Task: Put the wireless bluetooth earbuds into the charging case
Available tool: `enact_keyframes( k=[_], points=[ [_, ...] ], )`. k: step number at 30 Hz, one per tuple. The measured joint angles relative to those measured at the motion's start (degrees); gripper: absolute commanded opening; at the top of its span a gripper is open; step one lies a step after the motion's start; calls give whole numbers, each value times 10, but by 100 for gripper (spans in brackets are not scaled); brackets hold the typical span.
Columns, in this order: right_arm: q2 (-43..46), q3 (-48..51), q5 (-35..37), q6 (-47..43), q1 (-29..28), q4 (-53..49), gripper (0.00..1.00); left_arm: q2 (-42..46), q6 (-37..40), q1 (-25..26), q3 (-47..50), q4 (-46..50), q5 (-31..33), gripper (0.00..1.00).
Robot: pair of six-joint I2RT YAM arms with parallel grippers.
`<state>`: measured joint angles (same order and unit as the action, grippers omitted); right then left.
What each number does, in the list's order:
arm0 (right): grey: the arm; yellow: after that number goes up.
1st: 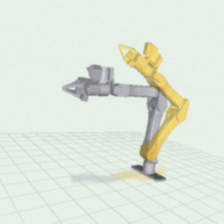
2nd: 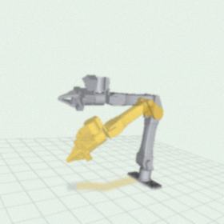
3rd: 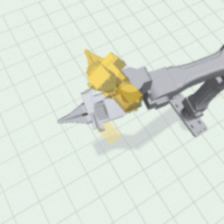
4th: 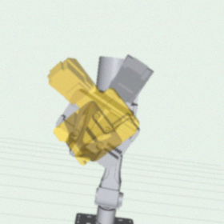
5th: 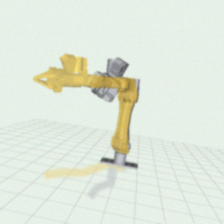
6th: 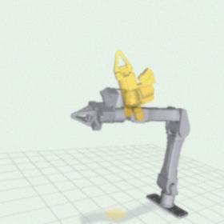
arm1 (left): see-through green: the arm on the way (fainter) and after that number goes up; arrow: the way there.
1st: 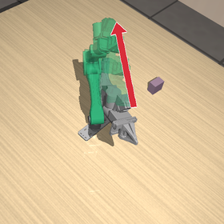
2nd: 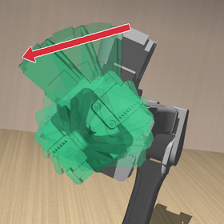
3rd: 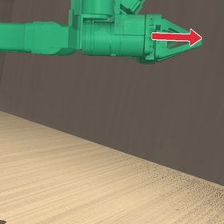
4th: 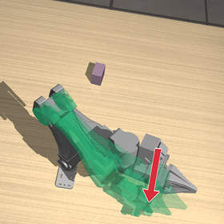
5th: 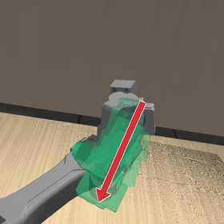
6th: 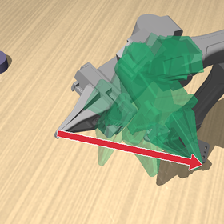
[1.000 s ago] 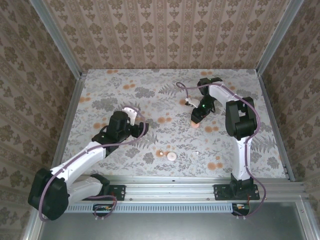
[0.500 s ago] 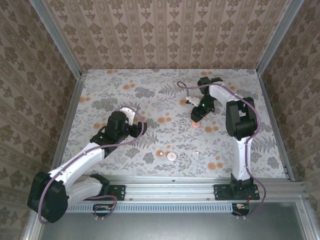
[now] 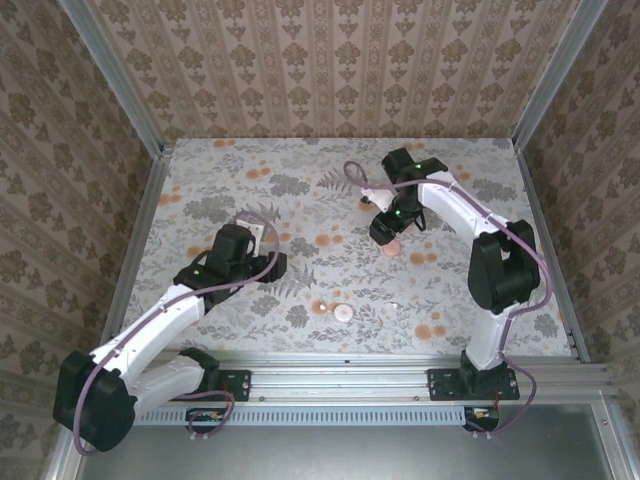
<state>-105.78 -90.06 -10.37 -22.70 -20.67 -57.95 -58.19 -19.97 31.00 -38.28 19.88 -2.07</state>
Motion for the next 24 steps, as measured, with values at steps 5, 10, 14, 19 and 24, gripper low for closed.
enact_keyframes(
  k=[5,10,14,19,24],
  points=[
    [49,26,26,44,-57,-1,63,10,-37,0,-32,84,0,73],
    [103,71,30,105,-109,-1,65,35,-73,0,-34,166,0,72],
    [144,109,29,161,-146,-3,65,48,-99,0,-34,232,2,71],
    [164,132,30,217,-191,-8,68,50,-125,5,-34,294,4,71],
    [161,138,31,276,-241,-14,71,54,-146,8,-34,320,4,70]
  ],
)
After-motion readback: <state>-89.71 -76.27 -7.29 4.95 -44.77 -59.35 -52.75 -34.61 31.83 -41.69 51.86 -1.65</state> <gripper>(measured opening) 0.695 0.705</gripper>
